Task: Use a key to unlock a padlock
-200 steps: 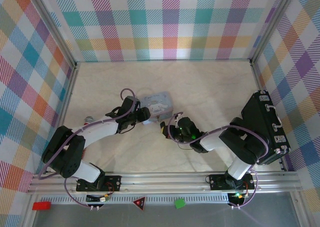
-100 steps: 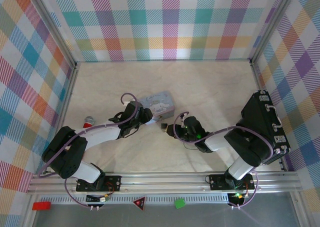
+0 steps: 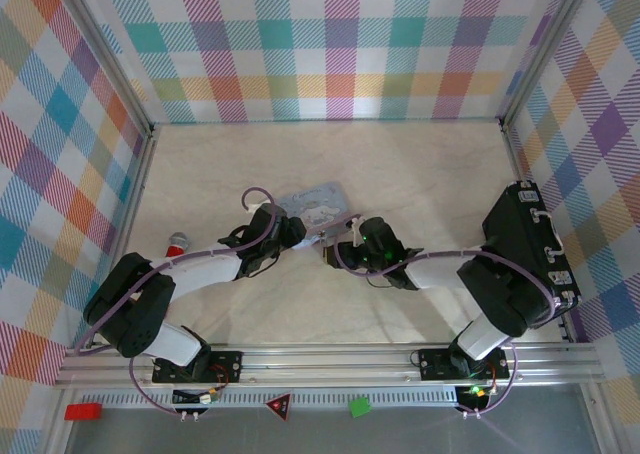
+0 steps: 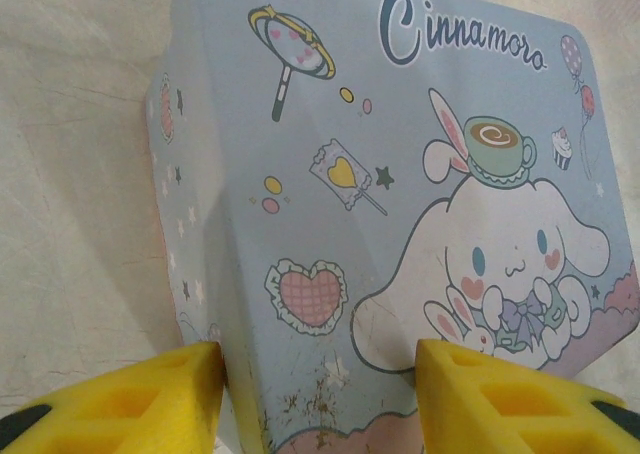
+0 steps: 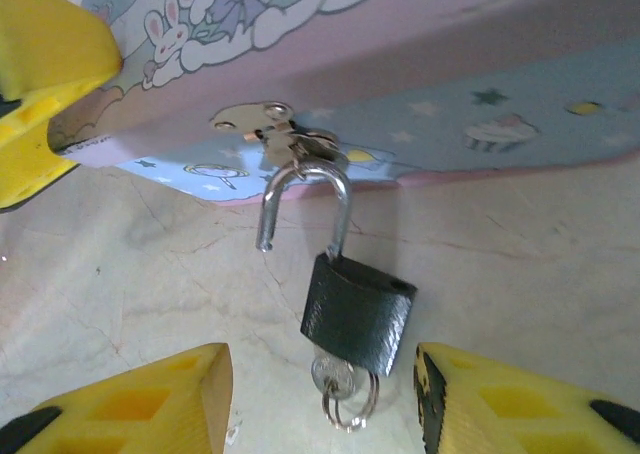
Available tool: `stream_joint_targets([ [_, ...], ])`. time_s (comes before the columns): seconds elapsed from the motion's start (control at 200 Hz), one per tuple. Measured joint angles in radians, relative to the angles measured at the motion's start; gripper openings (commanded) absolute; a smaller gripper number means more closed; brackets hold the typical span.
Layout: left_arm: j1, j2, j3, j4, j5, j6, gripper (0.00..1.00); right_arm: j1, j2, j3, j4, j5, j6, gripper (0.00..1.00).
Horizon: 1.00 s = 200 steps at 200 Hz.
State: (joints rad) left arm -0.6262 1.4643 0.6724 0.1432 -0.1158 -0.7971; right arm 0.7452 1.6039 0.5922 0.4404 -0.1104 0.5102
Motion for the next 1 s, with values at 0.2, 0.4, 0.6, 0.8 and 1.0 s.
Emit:
stream_joint_targets([
  [0.2, -0.001, -0.005, -0.012, 0.018, 0.001, 0.0, 0.51, 0.0, 0.081, 0.082, -0.068, -0.014, -0.069, 0.51],
  [0.4, -0.007, -0.022, -0.028, 0.019, 0.003, -0.004, 0.51, 0.0, 0.121, 0.126, -0.121, -0.007, -0.1, 0.52],
  [0.6, -0.008, -0.026, -0.029, 0.015, 0.009, -0.004, 0.51, 0.0, 0.142, 0.167, -0.167, 0.005, -0.108, 0.51],
  [0.8, -0.008, -0.028, -0.029, 0.014, 0.01, -0.007, 0.51, 0.001, 0.152, 0.188, -0.199, 0.018, -0.108, 0.4],
  [1.0, -0.008, -0.028, -0.031, 0.015, 0.01, -0.018, 0.5, 0.001, 0.156, 0.188, -0.196, 0.031, -0.098, 0.28],
])
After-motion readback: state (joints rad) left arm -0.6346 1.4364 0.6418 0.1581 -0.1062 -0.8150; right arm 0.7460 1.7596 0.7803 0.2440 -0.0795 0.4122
